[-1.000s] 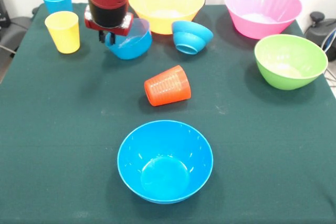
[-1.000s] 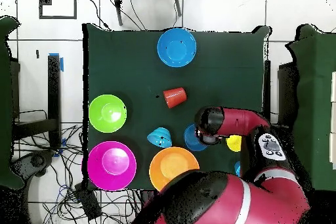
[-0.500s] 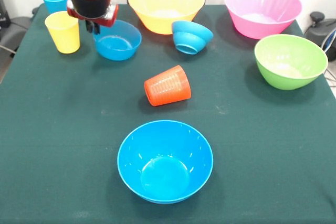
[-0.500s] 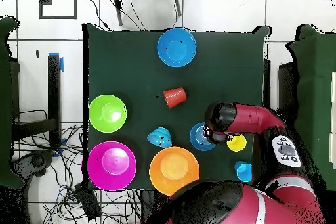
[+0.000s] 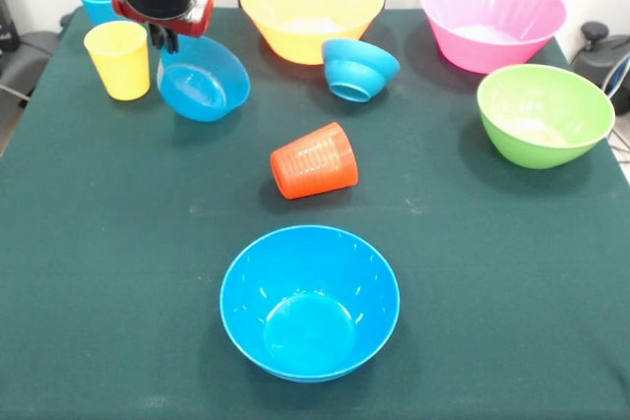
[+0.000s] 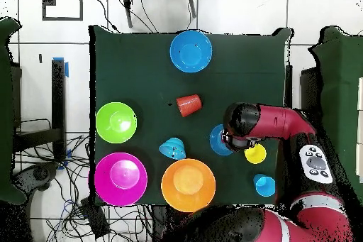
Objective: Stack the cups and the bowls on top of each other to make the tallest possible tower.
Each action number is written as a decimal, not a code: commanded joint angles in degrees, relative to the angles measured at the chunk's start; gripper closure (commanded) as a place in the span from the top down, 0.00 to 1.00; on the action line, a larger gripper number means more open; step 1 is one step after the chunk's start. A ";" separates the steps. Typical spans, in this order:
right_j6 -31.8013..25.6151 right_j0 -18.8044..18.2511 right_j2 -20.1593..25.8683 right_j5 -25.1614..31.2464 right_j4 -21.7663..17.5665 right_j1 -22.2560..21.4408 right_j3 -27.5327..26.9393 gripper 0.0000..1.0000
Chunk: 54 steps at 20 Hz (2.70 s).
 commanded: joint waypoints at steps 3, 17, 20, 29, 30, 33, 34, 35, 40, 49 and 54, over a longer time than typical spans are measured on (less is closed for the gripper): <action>-9.14 -0.79 7.71 3.08 0.44 1.48 -3.35 0.00; -6.69 0.60 8.49 6.27 0.90 -1.64 -2.74 0.00; -5.70 2.16 8.31 8.53 1.01 -2.17 -4.08 0.00; -4.04 5.15 8.65 16.76 2.14 -2.38 -9.67 0.00; -4.01 5.29 8.73 17.34 2.23 -2.32 -10.19 0.00; -4.24 5.67 8.85 18.52 2.35 -2.23 -11.86 0.00; -4.25 5.73 8.82 18.48 2.35 -2.30 -12.02 0.00; -3.87 5.91 8.75 17.80 2.32 -2.16 -12.16 0.00; -3.48 6.26 8.61 15.50 1.89 0.05 -13.67 0.00; -4.13 4.43 8.37 6.88 1.05 -0.50 -7.79 0.00; -4.67 2.78 8.38 2.18 0.34 -0.13 -4.98 0.00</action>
